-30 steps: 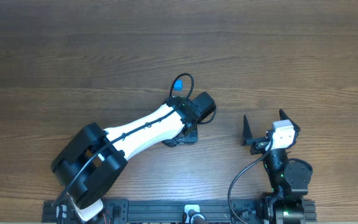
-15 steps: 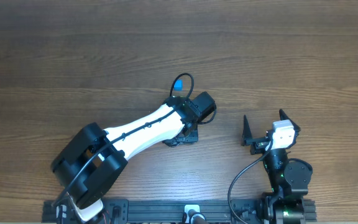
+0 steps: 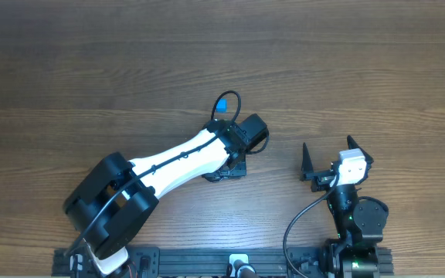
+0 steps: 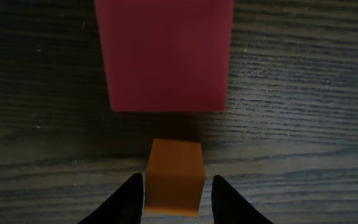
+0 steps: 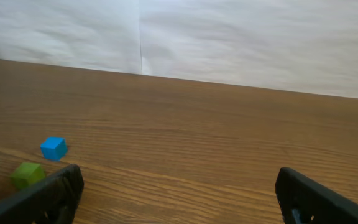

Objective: Stack Cubes

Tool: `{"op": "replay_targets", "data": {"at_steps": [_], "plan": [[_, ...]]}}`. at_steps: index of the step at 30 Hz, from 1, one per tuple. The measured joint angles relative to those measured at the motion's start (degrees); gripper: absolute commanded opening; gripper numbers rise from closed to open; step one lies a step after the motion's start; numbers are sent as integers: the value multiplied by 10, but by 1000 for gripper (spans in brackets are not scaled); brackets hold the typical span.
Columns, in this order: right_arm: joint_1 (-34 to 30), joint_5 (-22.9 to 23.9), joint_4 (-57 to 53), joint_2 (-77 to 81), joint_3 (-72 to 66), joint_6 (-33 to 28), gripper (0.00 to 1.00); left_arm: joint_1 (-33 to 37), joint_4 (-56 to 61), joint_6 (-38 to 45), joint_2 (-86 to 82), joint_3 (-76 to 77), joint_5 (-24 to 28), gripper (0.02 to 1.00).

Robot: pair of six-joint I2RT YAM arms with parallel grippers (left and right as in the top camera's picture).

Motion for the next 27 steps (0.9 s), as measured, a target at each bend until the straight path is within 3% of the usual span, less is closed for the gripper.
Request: {"op": "replay_targets", "data": {"at_steps": [16,22,27], "plan": [[0,0,0,0,0,0,991,0,12,0,0,-15,10,373],[0,0,0,0,0,0,993,0,14,-4,0,-15,11,200],[0,0,0,0,0,0,991,0,15,-4,0,-15,11,141]]}}
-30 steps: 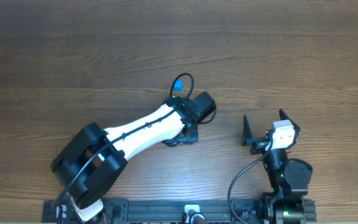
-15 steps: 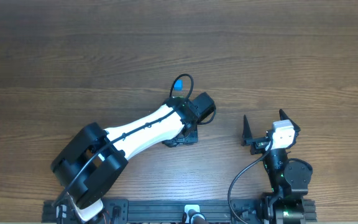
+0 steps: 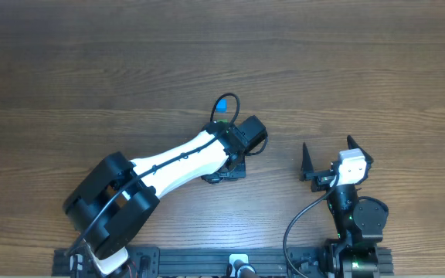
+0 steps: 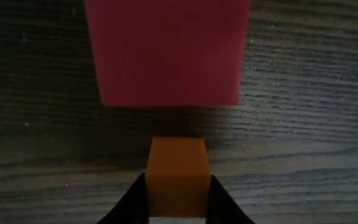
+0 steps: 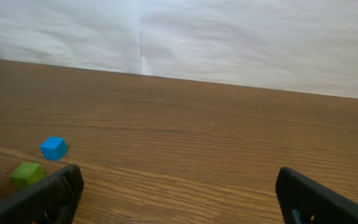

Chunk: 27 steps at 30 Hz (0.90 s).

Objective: Stack Cubes

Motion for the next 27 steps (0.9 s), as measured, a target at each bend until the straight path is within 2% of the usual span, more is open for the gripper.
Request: {"op": "replay_targets", "data": {"at_steps": [12,19,27], "plan": [[0,0,0,0,0,0,991,0,-2,0,-3,0,0,99],[0,0,0,0,0,0,991,2,-48,-5,-71,0,-3,77],[0,0,0,0,0,0,993,22,-106,-6,-87,95,-27,75]]}}
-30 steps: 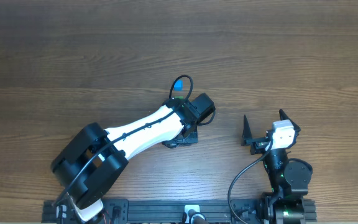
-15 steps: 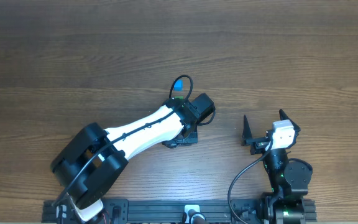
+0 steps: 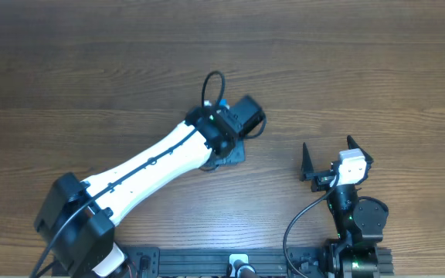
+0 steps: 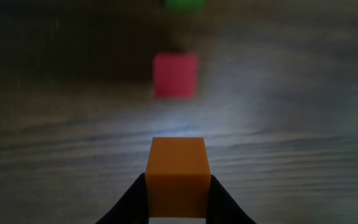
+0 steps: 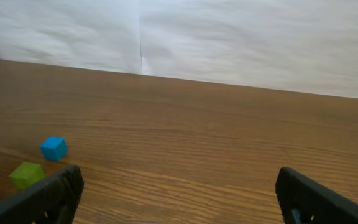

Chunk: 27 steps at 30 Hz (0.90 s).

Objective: Stack Cubes

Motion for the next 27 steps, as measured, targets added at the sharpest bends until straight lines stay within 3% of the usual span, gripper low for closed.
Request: {"op": "replay_targets", "data": {"at_steps": [11,27], "plan": [[0,0,0,0,0,0,991,63,10,28,26,37,9,64],[0,0,0,0,0,0,991,65,7,47,87,64,35,66]]}}
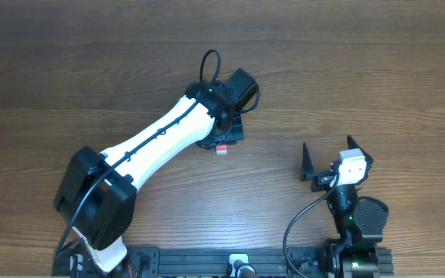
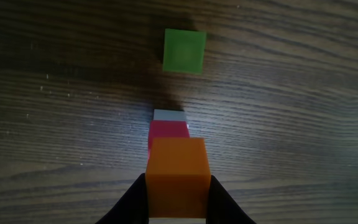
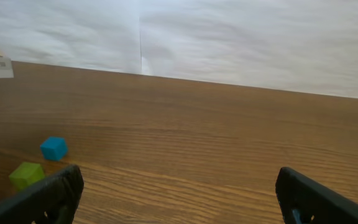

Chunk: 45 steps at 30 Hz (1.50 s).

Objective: Stack Cubes

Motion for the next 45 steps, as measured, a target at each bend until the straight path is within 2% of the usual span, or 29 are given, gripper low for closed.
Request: {"op": "replay_targets", "data": {"at_steps": [45], "plan": [[0,0,0,0,0,0,993,2,-12,26,17,0,3,71]]}}
